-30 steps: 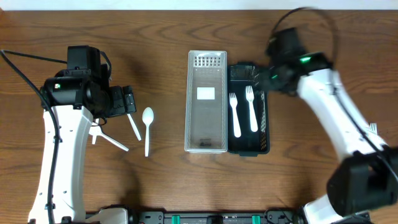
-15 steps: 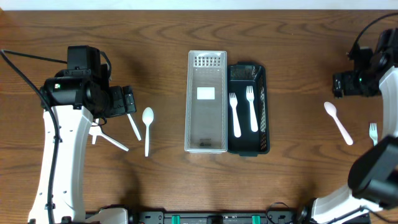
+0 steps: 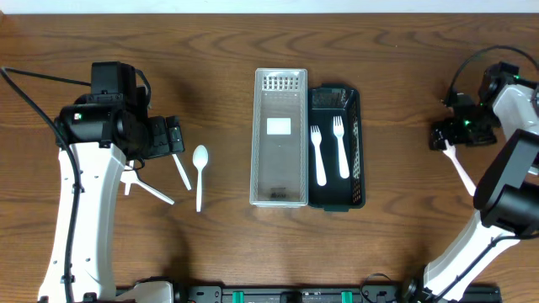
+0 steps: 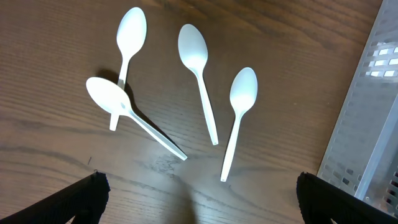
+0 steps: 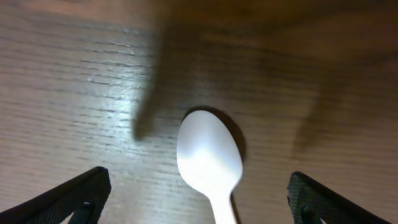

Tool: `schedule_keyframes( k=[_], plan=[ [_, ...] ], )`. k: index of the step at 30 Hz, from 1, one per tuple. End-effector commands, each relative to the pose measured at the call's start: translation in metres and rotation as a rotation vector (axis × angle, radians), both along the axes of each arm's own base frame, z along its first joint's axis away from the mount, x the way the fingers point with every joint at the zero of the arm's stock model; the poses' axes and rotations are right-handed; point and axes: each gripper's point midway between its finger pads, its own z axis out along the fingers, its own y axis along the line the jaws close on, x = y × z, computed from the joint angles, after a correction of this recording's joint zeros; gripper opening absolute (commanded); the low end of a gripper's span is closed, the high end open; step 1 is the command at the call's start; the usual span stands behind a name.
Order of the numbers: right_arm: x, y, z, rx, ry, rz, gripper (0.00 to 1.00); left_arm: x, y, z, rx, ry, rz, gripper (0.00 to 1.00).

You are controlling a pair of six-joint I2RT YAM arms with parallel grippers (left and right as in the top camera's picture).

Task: Pack container
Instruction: 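Move the right gripper to the white spoon and grasp it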

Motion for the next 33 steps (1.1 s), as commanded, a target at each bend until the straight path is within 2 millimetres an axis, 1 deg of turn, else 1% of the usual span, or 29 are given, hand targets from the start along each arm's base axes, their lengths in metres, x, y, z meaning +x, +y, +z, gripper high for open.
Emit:
schedule_keyframes(
  k=[1,8,13,18,30,33],
  plan=[
    [-0.001,0.002,-0.008,0.013,0.014,0.022,0.94,0.002,0.003,0.005,0.015,-0.013,-0.002,0.98],
    [0.001,0.001,-0.009,0.008,0.002,0.022,0.94,0.002,0.003,0.005,0.015,-0.013,-0.002,0.98],
    [-0.001,0.001,-0.016,0.003,0.006,0.014,0.93,0.002,0.003,0.005,0.015,-0.013,-0.003,0.98],
    [-0.006,-0.015,-0.02,-0.094,0.034,-0.036,0.92,0.002,0.003,0.005,0.015,-0.013,-0.002,0.98],
    [-0.003,-0.005,-0.021,-0.08,0.032,-0.033,0.91,0.002,0.003,0.005,0.015,-0.012,-0.003,0.98],
    [0.001,0.003,-0.021,-0.032,0.012,-0.034,0.91,0.002,0.003,0.005,0.015,-0.012,-0.003,0.98]
  ],
)
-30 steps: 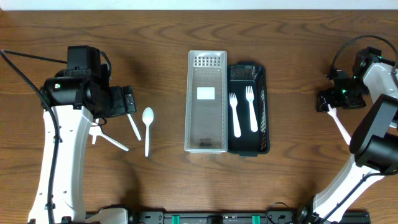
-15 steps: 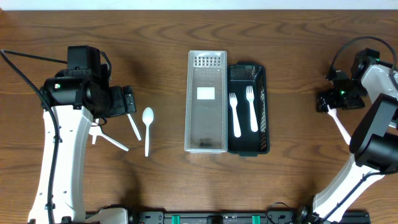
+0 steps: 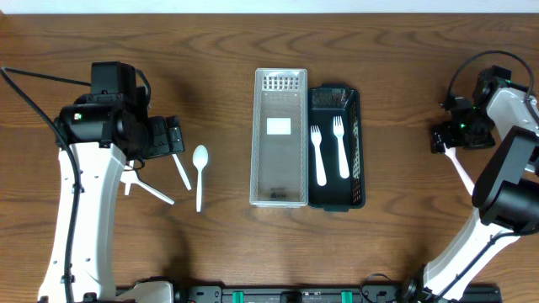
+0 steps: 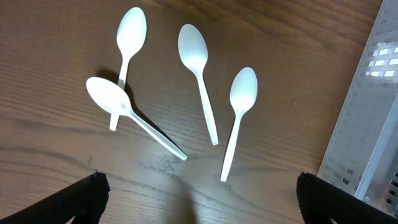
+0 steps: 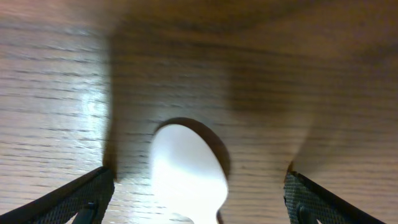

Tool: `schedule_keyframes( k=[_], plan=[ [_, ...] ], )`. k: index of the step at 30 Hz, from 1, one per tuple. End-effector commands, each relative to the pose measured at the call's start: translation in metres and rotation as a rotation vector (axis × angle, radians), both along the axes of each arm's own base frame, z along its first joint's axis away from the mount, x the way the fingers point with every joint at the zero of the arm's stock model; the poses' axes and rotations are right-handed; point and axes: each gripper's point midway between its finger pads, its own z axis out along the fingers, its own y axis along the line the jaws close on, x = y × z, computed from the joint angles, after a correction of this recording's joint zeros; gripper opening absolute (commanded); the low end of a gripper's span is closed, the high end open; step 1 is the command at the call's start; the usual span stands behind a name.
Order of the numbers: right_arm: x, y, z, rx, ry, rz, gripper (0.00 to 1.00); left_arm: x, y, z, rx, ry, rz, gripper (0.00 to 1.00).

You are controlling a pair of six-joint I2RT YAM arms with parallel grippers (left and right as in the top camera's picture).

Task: Pack container
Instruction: 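Move the right gripper to the white spoon and grasp it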

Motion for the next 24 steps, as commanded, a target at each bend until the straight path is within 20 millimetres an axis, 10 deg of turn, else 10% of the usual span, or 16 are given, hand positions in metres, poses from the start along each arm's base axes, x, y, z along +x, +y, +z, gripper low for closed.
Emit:
schedule_keyframes(
  k=[1,24],
  plan=[
    [0.001,0.013,-0.008,0.056,0.001,-0.01,0.91,0.002,0.003,0.005,0.015,-0.013,-0.002,0.98],
    [-0.014,0.017,-0.029,0.064,0.025,-0.013,0.8,0.002,0.003,0.005,0.015,-0.013,-0.003,0.98]
  ],
)
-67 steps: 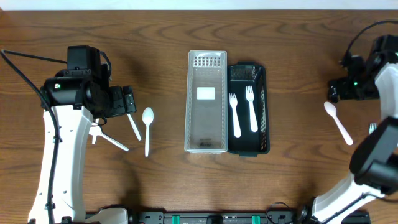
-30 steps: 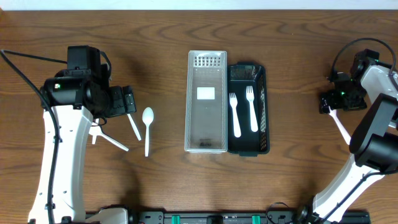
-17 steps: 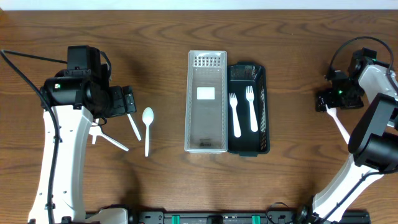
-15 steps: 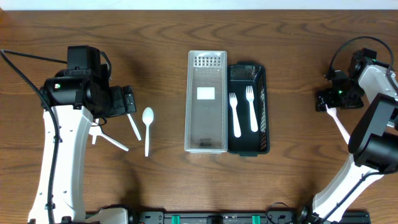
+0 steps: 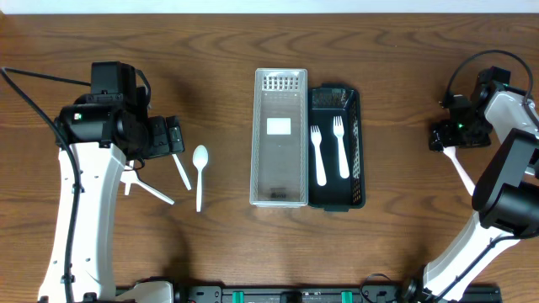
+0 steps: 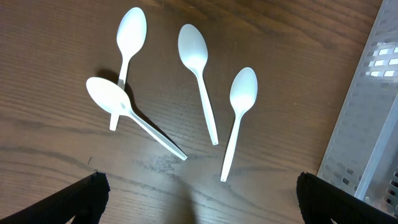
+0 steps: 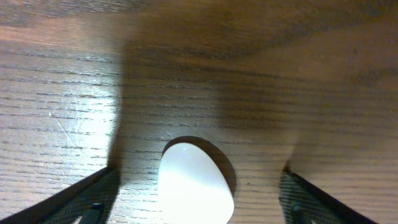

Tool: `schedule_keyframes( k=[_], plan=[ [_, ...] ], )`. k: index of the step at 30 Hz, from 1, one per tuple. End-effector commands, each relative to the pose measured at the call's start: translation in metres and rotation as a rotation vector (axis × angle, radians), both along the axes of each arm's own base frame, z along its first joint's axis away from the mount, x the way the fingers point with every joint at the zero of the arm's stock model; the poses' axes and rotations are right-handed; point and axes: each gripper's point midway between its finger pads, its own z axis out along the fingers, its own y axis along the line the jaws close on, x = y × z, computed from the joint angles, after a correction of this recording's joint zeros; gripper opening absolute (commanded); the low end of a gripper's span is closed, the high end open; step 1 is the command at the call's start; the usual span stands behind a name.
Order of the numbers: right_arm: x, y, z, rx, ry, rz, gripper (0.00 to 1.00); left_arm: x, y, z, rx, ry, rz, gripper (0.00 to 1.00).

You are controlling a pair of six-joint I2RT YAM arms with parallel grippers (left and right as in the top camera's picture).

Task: Pack container
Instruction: 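Move the right gripper to the white spoon and grasp it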

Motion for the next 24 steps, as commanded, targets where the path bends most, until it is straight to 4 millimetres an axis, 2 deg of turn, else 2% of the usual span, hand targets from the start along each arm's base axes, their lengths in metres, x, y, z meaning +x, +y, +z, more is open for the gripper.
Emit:
schedule_keyframes(
  k=[1,12,21,24],
  plan=[
    [-0.0213,0.0133,-0.0252,0.053,0.086,-0.006,0.77,0.0022,0.0034,0.0055,0.015,-0.013,-0.003,0.98],
    [-0.0223,0.0137,-0.0251,0.055,0.09,-0.007,0.45,0.0022,0.0034,0.0055,0.015,-0.013,-0.003,0.98],
    [-0.0223,0.0137,-0.0251,0.055,0.09,-0.009,0.31,0.0021,0.0034,0.0054,0.015,-0.013,-0.002,0.98],
    [-0.0221,0.0137,-0.0251,0.055,0.09,-0.033,0.31,0.0021,0.0034,0.0054,0.015,-0.013,-0.002,0.98]
  ],
)
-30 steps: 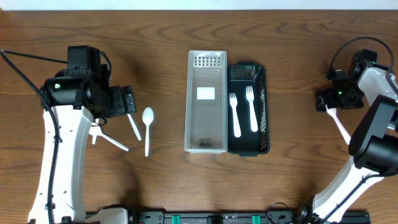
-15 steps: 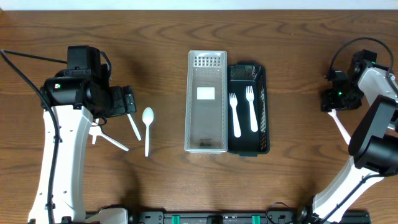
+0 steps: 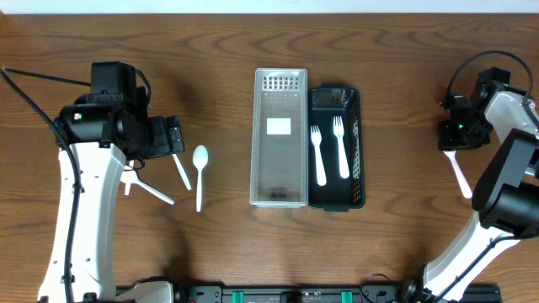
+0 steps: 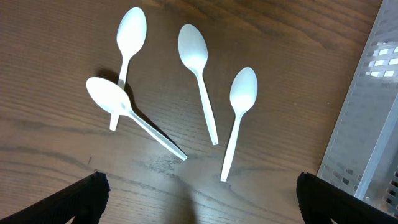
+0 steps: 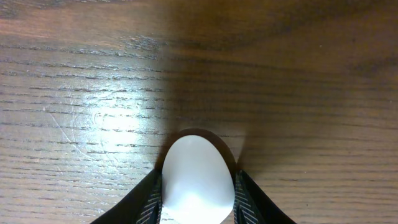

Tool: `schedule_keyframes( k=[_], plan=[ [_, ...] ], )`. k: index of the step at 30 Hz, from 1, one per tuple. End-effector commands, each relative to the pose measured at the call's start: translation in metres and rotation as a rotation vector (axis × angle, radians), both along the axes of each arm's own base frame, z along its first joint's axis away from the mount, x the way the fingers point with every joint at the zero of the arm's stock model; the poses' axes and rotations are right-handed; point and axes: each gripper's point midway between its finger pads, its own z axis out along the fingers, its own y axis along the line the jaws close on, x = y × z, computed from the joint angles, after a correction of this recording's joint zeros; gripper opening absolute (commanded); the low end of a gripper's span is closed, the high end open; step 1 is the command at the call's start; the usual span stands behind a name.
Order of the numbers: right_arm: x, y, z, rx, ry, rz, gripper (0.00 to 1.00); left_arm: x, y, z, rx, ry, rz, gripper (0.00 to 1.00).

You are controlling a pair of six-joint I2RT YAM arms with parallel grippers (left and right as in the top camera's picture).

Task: Pack container
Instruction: 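Move the right gripper to the white spoon and grasp it, then place the white spoon into the dark green basket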

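Observation:
At the table's far right a white plastic spoon [image 5: 196, 165] lies on the wood, and my right gripper [image 5: 198, 196] is shut on its bowl. In the overhead view the right gripper [image 3: 459, 133] covers the bowl while the spoon's handle [image 3: 461, 178] trails toward the front. A clear perforated tray [image 3: 255, 168] stands mid-table, with a black tray [image 3: 360, 156] touching its right side and holding two white forks [image 3: 318, 156]. On the left lie several white spoons [image 4: 205, 87]. My left gripper [image 4: 199, 202] hangs open above them, also seen from overhead as the left gripper [image 3: 173, 135].
The clear tray's corner [image 4: 373, 93] shows at the right of the left wrist view. Two of the left-hand spoons cross each other [image 4: 118, 109]. Cables run behind both arms near the back edge.
My right gripper's fingers stood wide apart on either side of the spoon's bowl; now they are shut against it. The left arm and the left-hand spoons are unchanged.
My right gripper was open over the lone spoon's bowl at the far right. At the following two moments it was closer to the bowl, still open. Now it is shut on the bowl. The left gripper stayed open above its spoons throughout.

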Motion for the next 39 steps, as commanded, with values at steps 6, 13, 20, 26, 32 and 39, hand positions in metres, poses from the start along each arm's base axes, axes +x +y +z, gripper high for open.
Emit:
schedule_keyframes(
  k=[6,13,20,26,32,39],
  plan=[
    [-0.018,0.016,-0.025,0.072,0.073,-0.044,0.25,0.002,0.003,0.005,0.015,-0.013,-0.002,0.98],
    [-0.002,0.023,-0.003,0.097,0.036,-0.132,0.23,0.002,0.003,0.005,0.015,-0.013,-0.002,0.98],
    [0.033,0.057,0.075,0.09,-0.081,-0.155,0.21,0.002,0.003,0.006,0.015,-0.014,-0.002,0.98],
    [0.053,0.134,0.16,0.104,-0.259,-0.076,0.17,0.002,0.003,0.006,0.015,-0.014,-0.002,0.98],
    [0.052,0.228,0.2,0.195,-0.368,-0.074,0.19,0.002,0.003,0.006,0.015,-0.014,-0.002,0.98],
    [0.035,0.285,0.153,0.177,-0.251,-0.148,0.18,0.002,0.003,0.006,0.015,-0.014,-0.002,0.98]
  ],
)
